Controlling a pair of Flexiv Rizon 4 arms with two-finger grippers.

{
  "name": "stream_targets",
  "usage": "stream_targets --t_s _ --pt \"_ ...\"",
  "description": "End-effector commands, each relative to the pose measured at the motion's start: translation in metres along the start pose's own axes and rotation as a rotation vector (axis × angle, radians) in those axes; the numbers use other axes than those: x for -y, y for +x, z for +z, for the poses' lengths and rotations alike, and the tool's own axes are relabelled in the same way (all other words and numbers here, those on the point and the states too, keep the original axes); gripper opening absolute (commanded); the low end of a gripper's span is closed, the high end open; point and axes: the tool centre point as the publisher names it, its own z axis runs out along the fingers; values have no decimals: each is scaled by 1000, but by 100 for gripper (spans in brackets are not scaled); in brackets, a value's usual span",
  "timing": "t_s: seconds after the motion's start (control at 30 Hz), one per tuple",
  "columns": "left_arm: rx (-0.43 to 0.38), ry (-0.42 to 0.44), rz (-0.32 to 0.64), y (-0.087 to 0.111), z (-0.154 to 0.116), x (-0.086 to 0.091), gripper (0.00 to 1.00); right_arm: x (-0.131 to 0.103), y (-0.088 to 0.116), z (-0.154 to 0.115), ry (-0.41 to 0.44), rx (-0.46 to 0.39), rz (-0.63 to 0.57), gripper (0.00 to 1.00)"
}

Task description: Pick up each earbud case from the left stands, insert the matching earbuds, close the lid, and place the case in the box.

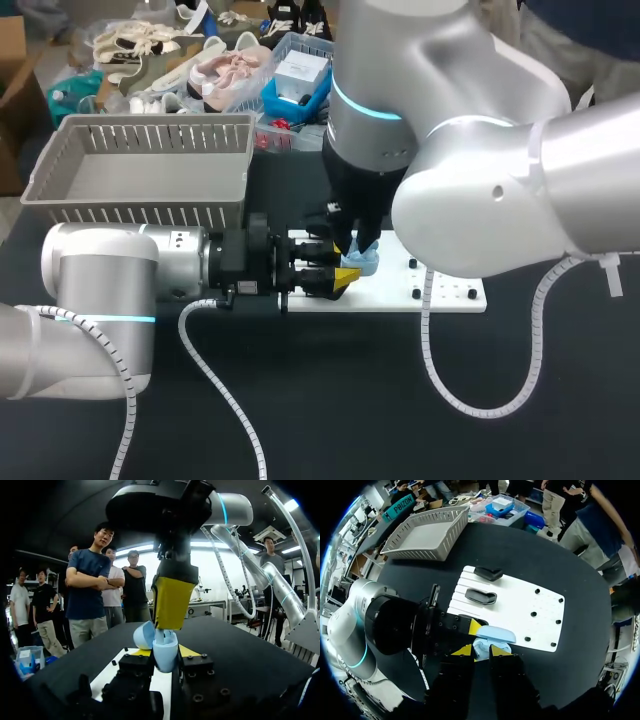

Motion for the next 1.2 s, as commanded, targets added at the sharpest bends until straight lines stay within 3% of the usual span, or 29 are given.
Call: stream_targets --t_s 0.03,0.23,0.3,0.6,1.0,1.07,1.13,1.2 --pt "0 -3 1 0 0 1 0 0 -1 2 2 -2 -1 0" --pt "0 -3 1 0 0 1 0 0 -1 4 16 -4 -2 0" --pt "0 -3 1 0 0 1 0 0 -1 4 20 -3 -2 15" --pt "0 -3 1 0 0 1 0 -1 0 4 32 1 -6 37" --pt "0 -3 1 0 0 1 0 5 2 -25 12 49 31 42" --pt "0 -3 1 0 0 1 0 10 0 -29 23 76 67 47" --pt "0 -3 1 0 0 1 0 19 -5 -30 44 101 119 78" --pt "0 -3 1 0 0 1 0 26 -9 -29 56 117 171 84"
